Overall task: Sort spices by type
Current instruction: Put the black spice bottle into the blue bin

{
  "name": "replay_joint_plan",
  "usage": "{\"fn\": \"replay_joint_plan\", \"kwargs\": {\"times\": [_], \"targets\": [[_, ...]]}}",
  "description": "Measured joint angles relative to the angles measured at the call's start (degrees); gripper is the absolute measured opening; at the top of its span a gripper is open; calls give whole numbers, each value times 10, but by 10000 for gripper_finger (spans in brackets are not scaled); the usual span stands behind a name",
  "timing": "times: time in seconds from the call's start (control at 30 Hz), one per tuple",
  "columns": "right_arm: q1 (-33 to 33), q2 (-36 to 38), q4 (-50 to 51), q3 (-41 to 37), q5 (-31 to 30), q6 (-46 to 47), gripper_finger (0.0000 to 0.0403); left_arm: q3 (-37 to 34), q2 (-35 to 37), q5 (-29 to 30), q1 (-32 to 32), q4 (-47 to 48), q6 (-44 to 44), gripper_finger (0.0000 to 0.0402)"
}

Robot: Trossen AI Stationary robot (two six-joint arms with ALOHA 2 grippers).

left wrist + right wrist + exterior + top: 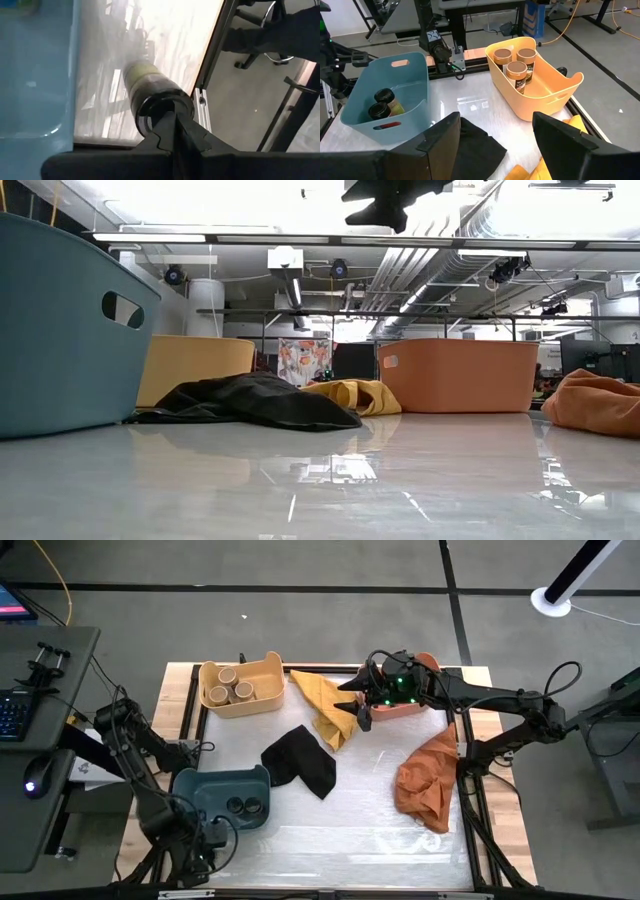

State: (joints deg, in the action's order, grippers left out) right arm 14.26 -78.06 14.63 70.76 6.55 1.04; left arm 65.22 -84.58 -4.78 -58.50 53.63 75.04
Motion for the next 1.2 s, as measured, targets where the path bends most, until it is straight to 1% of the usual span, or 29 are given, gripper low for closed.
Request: {"fn": "replay_joint_plan", "kwargs": {"times": [0.4,0.6,0.7,0.87,0.93,1.0,1.2], "targets": [[0,0,2,0,0,0,245,0,-9,6,12,-11,-46,0],[0,0,4,0,-1,0,245,0,-9,36,44,-12,-98,0],[0,0,7,0,-1,0,245,0,-9,39,66,-12,-123,0],[0,0,11,0,-1,0,245,27,-1,38,92,-6,-122,0],[0,0,11,0,-1,0,245,39,2,33,81,-3,-105,0],[0,0,11,0,-2,0,245,51,2,14,58,10,-78,0],[0,0,11,0,-3,-15,245,72,2,-21,-34,39,46,0]]}}
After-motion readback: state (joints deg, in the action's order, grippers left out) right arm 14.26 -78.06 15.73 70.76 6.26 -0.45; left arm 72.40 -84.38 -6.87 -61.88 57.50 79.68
